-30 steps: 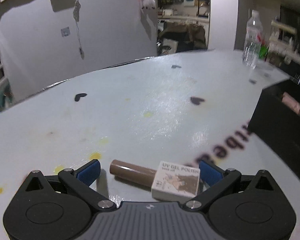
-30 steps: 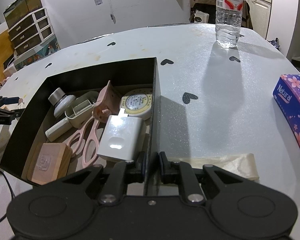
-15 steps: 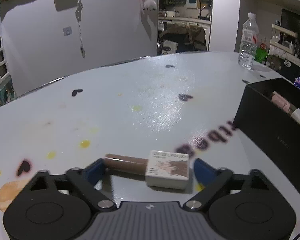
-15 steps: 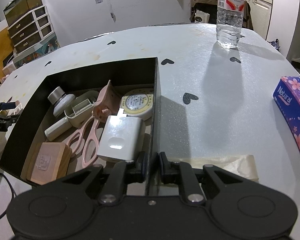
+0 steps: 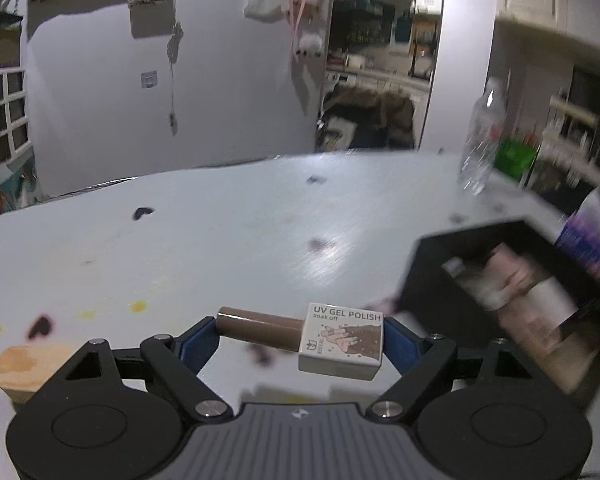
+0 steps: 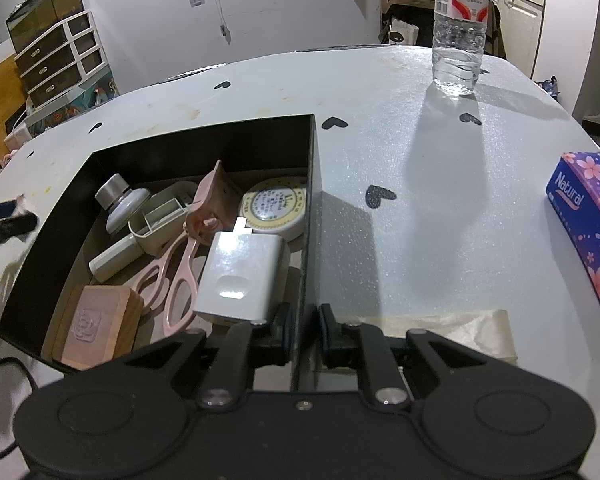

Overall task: Organize rigid objects
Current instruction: 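Carry the nail polish box into the black box and open the left gripper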

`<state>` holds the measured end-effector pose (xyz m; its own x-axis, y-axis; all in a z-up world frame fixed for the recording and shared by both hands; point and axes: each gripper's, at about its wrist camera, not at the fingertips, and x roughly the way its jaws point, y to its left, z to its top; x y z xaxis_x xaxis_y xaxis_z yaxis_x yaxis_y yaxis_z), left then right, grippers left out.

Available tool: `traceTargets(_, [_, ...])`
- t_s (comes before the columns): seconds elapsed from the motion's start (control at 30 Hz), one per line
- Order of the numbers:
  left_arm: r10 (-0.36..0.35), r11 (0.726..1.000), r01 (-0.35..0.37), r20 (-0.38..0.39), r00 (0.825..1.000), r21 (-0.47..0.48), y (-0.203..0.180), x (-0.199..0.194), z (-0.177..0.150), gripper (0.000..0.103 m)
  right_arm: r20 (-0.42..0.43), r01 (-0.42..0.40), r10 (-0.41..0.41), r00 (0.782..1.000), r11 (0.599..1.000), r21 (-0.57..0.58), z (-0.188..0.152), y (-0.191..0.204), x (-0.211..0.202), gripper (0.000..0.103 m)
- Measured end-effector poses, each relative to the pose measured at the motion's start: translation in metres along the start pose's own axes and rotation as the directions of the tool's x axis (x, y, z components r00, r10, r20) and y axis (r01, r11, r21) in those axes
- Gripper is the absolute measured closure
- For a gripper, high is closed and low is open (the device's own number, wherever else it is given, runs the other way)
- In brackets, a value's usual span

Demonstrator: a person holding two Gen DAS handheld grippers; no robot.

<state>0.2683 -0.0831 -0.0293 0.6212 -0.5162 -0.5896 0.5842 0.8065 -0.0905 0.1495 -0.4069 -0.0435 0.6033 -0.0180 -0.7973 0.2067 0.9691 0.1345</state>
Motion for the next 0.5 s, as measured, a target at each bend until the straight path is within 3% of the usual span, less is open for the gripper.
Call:
traceTargets(0.27, [-0.172, 0.981, 0.171, -0.003, 0.985, -0.088, -0.063, -0.03, 0.034, 0.016, -0.009, 0.004, -0.004, 1.0, 1.0, 0.003, 0.002, 0.0, 0.002, 0.089])
traceTargets(0.5, [-0.282, 0.959, 0.281, -0.083, 0.956, -0.016, -0.126, -0.017, 0.05, 0.016, -0.011, 0.005, -0.005, 1.0, 1.0, 0.02, 0.002, -0.003, 0.002, 0.094])
